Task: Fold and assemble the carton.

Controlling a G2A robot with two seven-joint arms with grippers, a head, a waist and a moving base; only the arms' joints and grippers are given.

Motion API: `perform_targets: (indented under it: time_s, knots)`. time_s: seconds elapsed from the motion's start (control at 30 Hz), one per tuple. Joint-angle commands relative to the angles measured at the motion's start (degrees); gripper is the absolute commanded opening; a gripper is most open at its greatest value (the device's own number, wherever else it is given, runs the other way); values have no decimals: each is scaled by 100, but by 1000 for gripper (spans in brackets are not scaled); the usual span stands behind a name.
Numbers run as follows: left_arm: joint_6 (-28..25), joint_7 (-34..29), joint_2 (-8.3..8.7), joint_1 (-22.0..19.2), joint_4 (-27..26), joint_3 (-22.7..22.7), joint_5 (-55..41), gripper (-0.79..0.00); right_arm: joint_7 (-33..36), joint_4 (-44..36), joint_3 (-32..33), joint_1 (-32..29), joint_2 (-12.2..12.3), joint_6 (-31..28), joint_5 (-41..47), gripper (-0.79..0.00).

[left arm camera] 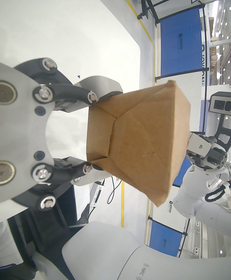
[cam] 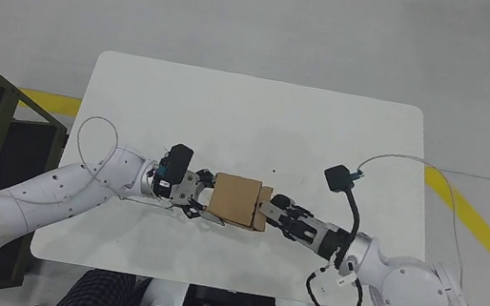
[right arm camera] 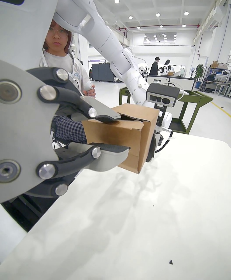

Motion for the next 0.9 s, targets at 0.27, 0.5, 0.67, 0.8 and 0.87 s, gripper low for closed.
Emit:
perform_targets:
  time_s: [0.27,0.5,0.67,0.8,0.87]
  knots:
    - [0,0,0,0,0,0,0,-785,-90,37,-162,177,-28,78,48,-628]
    - [0,0,0,0,0,0,0,-785,-228,90,-274,277,-52,184,34,-650]
    - [0,0,0,0,0,0,0,-785,-303,101,-329,261,-68,91,183,-573]
    - [0,0,0,0,0,0,0,-785,-356,63,-242,128,-59,-27,270,-545]
    - [0,0,0,0,0,0,0,-785,-360,50,-192,50,-51,-84,308,-548]
